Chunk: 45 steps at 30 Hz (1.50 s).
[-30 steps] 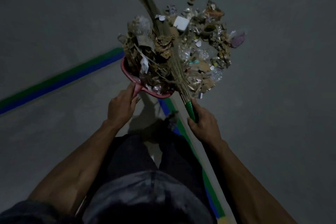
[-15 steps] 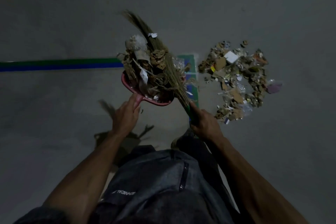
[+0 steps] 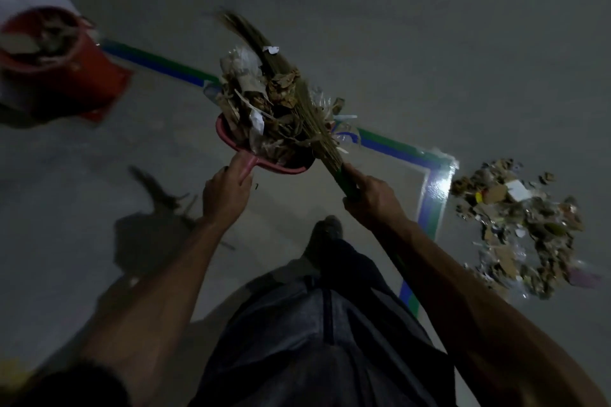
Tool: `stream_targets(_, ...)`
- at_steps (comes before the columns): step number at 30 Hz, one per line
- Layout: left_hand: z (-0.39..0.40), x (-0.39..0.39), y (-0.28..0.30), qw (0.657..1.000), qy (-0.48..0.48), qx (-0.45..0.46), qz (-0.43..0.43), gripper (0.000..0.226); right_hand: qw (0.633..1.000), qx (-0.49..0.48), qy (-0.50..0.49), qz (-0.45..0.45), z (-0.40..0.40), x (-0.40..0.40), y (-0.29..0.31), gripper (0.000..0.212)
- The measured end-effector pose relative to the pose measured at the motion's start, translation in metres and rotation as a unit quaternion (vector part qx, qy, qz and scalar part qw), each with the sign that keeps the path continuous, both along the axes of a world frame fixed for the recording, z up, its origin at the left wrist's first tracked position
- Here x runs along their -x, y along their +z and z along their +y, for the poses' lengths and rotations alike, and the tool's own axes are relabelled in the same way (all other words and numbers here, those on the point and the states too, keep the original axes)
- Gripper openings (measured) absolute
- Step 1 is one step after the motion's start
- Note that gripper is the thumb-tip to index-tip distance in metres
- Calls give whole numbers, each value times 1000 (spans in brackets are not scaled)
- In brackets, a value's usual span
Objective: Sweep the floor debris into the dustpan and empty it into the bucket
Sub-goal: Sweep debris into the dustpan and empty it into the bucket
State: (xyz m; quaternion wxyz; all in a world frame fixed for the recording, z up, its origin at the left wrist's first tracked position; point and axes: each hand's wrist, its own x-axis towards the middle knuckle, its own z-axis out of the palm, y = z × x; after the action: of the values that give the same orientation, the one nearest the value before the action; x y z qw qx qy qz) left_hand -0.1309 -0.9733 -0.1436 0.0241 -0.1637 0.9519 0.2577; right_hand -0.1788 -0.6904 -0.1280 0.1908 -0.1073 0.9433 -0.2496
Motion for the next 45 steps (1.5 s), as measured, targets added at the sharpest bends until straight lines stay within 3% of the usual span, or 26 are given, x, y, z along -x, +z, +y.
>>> stream_targets(6,-105,10,6,996,88,-14,1,53,996,28,83,13,-118,55,2,77)
stream_targets(25,-430,83,9,960,276,-29,33,53,965,-7,262,-10,-498,215,23,79)
stream_targets(38,-714,134,-15,974,220,-51,25,56,973,-31,228,-28,-769,248,10,76)
stream_targets(45,-818,176,-22,976,211,-57,-10,54,973,-34,220,-56,-872,289,3,76)
